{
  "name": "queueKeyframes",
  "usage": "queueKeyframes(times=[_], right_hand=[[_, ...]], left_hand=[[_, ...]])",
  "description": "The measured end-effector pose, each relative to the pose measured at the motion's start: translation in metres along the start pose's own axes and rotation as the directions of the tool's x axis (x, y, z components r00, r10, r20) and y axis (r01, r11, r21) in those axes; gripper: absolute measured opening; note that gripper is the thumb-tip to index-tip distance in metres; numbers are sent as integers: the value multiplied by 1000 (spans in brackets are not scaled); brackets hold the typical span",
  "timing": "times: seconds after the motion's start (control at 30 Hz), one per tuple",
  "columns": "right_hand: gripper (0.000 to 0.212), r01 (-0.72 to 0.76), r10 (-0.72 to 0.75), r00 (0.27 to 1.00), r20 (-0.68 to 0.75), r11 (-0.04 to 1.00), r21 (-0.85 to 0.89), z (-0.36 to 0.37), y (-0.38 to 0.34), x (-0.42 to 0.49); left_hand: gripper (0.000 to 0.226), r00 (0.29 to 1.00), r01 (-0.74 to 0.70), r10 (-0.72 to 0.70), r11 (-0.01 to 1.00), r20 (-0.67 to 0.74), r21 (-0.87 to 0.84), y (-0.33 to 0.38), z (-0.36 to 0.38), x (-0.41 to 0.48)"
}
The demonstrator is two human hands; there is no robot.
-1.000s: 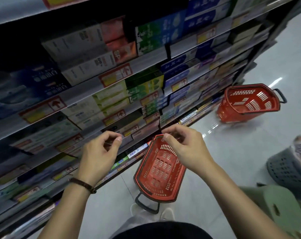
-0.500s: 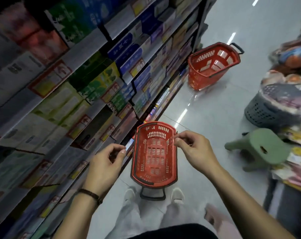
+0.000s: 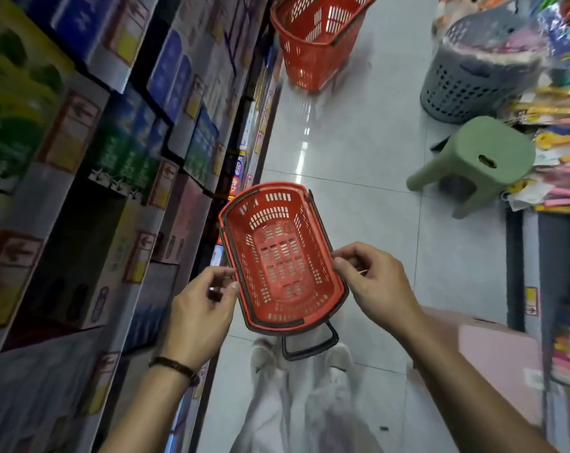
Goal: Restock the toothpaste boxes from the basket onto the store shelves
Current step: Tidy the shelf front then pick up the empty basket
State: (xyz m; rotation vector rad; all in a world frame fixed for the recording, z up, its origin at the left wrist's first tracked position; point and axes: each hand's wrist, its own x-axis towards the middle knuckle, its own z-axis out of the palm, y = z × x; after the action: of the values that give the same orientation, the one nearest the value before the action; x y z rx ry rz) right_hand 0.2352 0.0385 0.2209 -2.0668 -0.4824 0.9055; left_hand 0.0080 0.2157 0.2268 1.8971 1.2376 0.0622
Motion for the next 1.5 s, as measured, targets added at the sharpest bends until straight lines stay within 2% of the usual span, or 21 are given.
queueKeyframes(times=[0.23, 0.37, 0.47, 0.57, 0.63, 0.73, 0.83, 1.0, 1.17, 1.27, 1.37, 1.5], right_hand=[[7, -86, 78, 996, -50, 980, -178, 49, 127, 65], [37, -169, 165, 986, -38, 944, -282, 72, 193, 104], [60, -156, 152, 987, -41, 902, -402, 87, 233, 135], [67, -149, 152, 988, -32, 866, -477, 102, 256, 164], [70, -132, 134, 990, -31, 852, -507, 113, 271, 179], [68, -55, 67, 998, 5, 854, -517, 132, 296, 186], [64, -25, 4, 999, -42, 857, -515, 142, 317, 182], [64, -65, -21, 986, -163, 860, -506, 152, 341, 149], [65, -129, -6, 961, -275, 874, -469, 163, 372, 97], [66, -175, 19, 938, -345, 887, -427, 175, 387, 67], [65, -219, 47, 918, -393, 888, -405, 185, 400, 36], [65, -244, 62, 907, -416, 883, -400, 197, 419, -5]], left_hand=[[19, 972, 230, -232, 972, -46, -42, -150, 103, 72], [30, 947, 309, -312, 950, -82, -53, -214, 156, 109], [38, 943, 303, -310, 950, -118, -77, -245, 192, 133], [45, 936, 305, -330, 934, -122, -187, -264, 222, 147], [43, 915, 307, -352, 924, -196, -227, -271, 237, 150], [48, 919, 238, -274, 959, -283, -154, -273, 249, 140], [50, 913, 247, -278, 959, -300, -136, -271, 258, 131], [47, 922, 167, -212, 973, -325, -162, -289, 272, 115], [48, 943, 171, -181, 984, -280, -60, -292, 278, 92], [48, 959, 120, -124, 992, -254, -30, -306, 278, 81], [50, 971, 58, -54, 998, -232, 9, -327, 282, 68], [48, 961, 36, -27, 999, -275, 31, -337, 286, 40]])
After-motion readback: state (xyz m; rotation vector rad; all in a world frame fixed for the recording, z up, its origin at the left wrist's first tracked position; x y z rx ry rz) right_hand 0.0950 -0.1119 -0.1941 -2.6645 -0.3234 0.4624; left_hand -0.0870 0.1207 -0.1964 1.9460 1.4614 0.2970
